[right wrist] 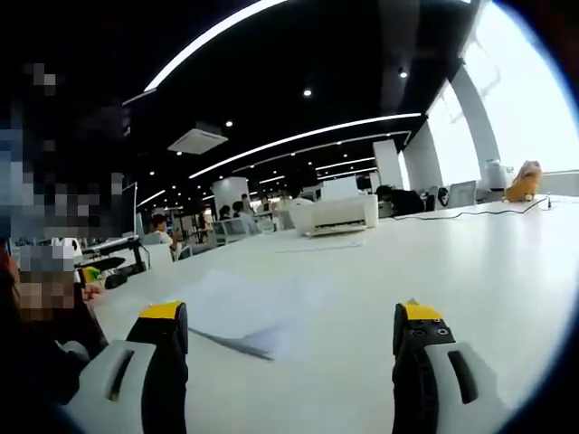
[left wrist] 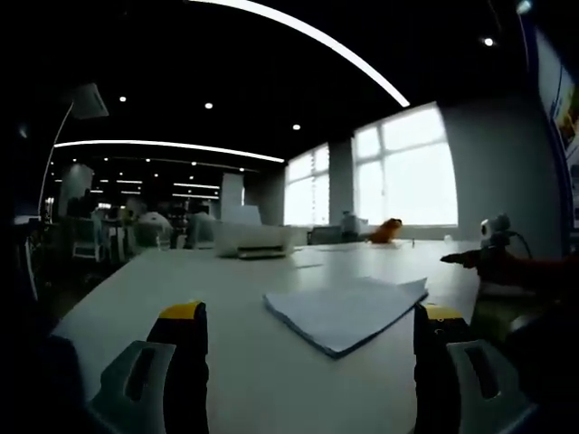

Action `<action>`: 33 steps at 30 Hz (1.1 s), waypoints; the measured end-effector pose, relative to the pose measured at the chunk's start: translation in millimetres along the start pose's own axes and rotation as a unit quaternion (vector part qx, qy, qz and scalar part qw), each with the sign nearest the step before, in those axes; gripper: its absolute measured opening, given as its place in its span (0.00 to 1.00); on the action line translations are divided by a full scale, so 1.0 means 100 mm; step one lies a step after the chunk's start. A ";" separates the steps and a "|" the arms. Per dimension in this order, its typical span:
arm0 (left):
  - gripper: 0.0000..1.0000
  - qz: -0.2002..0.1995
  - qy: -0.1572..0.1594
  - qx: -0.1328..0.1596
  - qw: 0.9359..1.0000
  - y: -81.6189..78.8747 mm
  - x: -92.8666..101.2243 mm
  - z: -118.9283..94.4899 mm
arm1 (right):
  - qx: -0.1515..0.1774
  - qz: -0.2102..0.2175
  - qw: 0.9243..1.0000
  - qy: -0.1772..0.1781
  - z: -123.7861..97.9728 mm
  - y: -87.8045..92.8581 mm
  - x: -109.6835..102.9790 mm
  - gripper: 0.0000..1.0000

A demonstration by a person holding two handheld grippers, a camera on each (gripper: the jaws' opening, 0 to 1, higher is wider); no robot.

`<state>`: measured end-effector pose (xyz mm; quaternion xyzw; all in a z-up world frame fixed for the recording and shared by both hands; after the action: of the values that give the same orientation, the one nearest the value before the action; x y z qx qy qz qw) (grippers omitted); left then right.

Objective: Organize the stack of printing papers by aligning and flattening the scattered papers on the table

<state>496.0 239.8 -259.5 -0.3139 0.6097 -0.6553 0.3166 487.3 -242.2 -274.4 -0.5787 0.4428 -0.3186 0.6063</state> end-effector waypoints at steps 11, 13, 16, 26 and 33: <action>0.97 -0.003 -0.007 -0.007 1.000 -0.04 0.00 -0.19 | -0.010 -0.015 1.000 0.003 -0.16 -0.06 0.07 0.90; 0.97 -0.006 -0.010 -0.006 1.000 -0.04 -0.01 -0.21 | -0.012 -0.012 1.000 0.003 -0.18 -0.05 0.08 0.90; 0.97 -0.006 -0.015 -0.008 1.000 -0.04 -0.02 -0.25 | -0.015 -0.013 1.000 0.003 -0.22 -0.05 0.08 0.90; 0.97 0.000 -0.025 -0.017 1.000 -0.03 -0.01 -0.35 | -0.028 -0.017 0.999 0.001 -0.34 -0.02 0.02 0.90; 0.97 0.003 -0.029 -0.024 0.999 0.00 0.00 -0.41 | -0.038 -0.016 0.999 0.005 -0.39 0.04 0.02 0.90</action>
<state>463.3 264.4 -262.0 -0.3384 0.6168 -0.6300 0.3288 452.7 -260.0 -276.0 -0.6064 0.4484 -0.3140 0.5768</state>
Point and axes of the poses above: the point that each gripper's makers call its tool centre point, and the gripper's own axes: z roughly forward along the fingers, x roughly to its right, y roughly out of its underside, the point moved 10 cm from there along -z, roughly backward along the fingers
